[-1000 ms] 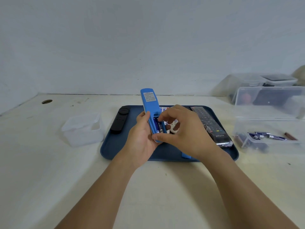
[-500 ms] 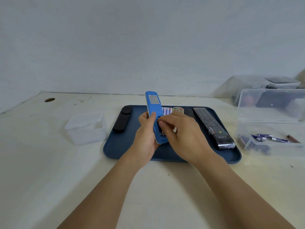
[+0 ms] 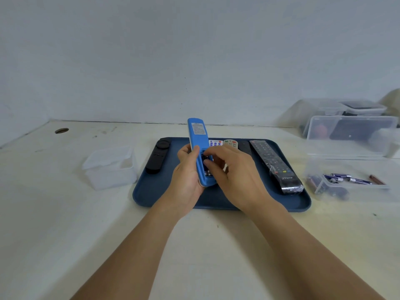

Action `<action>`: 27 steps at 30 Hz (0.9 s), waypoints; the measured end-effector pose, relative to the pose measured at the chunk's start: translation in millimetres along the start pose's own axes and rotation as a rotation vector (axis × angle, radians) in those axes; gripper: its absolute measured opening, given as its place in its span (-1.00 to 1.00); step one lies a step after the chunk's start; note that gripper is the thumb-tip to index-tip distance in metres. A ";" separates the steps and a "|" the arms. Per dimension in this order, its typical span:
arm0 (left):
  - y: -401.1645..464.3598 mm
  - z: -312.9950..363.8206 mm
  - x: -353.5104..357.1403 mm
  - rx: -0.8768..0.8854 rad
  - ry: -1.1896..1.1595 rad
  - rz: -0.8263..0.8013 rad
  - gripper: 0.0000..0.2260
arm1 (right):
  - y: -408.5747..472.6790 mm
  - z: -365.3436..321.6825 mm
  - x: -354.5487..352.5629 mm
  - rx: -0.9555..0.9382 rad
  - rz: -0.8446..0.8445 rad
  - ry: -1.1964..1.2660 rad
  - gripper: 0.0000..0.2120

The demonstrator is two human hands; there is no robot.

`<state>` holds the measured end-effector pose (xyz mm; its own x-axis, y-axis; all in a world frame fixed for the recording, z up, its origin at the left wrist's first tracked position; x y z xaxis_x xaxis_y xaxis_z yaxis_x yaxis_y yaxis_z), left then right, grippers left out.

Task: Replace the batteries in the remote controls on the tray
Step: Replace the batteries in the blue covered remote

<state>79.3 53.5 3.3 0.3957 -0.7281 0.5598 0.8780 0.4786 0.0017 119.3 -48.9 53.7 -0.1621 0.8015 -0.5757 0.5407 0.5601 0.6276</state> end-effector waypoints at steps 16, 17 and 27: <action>-0.4 -4.0 2.5 -0.034 0.009 -0.016 -0.75 | -0.2 2.8 4.5 0.024 0.053 0.014 -0.88; -0.4 -4.4 1.1 -0.034 0.029 -0.002 -0.77 | -0.5 2.6 5.5 0.028 0.048 0.019 -0.88; 0.5 -6.9 -3.8 -0.015 0.215 0.082 -0.71 | 1.2 0.8 11.1 0.016 0.022 0.004 -0.82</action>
<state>80.1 53.1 -4.6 0.5130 -0.7753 0.3684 0.8437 0.5345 -0.0500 118.8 -39.5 47.6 -0.1533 0.8145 -0.5596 0.5575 0.5388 0.6315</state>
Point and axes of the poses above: each hand's wrist, its own y-axis towards the middle knuckle, its own x-axis out of the palm, z = x × y, the point moved 7 cm from there along y, towards the middle knuckle, and after that the axes turned 2 degrees about z, right-handed, at the moved point
